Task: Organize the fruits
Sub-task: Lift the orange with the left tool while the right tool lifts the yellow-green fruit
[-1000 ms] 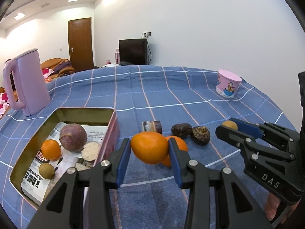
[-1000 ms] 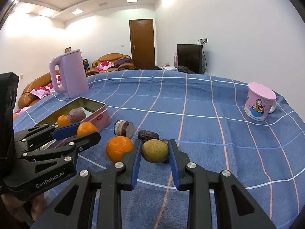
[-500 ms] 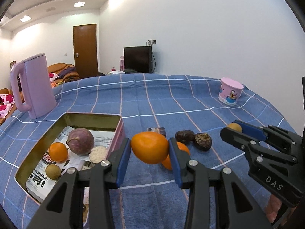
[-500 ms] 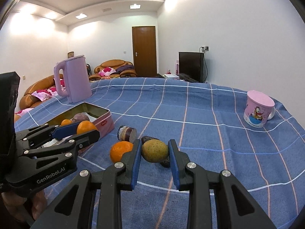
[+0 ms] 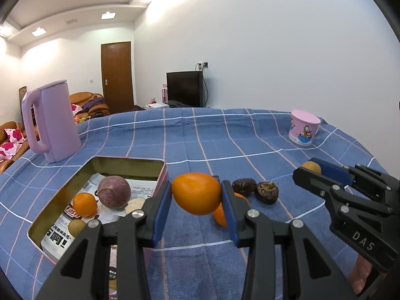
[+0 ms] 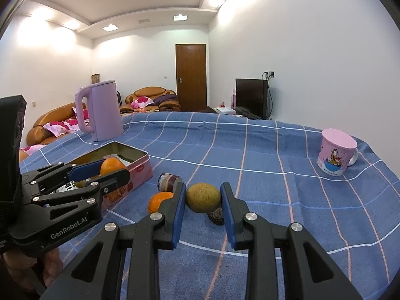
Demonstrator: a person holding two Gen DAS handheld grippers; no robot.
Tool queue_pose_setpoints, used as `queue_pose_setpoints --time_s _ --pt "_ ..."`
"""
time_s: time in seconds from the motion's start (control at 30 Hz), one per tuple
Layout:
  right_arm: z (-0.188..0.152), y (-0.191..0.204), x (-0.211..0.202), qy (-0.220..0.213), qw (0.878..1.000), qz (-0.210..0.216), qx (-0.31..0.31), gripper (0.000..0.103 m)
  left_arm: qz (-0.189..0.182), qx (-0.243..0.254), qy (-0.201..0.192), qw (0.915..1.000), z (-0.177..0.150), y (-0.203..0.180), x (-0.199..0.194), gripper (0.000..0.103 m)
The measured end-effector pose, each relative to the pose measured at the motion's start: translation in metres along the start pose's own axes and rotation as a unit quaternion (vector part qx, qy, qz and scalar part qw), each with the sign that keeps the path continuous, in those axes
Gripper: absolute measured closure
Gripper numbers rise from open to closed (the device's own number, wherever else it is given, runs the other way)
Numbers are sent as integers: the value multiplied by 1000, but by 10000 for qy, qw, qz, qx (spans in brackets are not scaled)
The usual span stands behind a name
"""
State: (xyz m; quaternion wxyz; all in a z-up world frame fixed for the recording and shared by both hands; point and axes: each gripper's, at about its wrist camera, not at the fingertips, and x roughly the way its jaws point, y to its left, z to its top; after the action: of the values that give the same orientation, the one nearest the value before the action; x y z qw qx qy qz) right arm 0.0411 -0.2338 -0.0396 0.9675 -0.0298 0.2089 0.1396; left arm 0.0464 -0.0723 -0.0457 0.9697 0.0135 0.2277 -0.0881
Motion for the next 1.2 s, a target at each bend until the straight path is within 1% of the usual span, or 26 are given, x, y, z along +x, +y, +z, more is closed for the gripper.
queue_pose_setpoints --time_s 0.3,0.53,1.2 --pt "0 1 -5 -135 9999 0 -40 73 88 51 -188 9998 0 -2 -7 61" --pt "0 3 -12 -303 9995 17 -91 73 199 172 -411 9988 -1 -7 -16 61" --pt "-2 7 -25 -651 9976 65 -205 73 317 291 -737 9964 -2 -12 -28 61"
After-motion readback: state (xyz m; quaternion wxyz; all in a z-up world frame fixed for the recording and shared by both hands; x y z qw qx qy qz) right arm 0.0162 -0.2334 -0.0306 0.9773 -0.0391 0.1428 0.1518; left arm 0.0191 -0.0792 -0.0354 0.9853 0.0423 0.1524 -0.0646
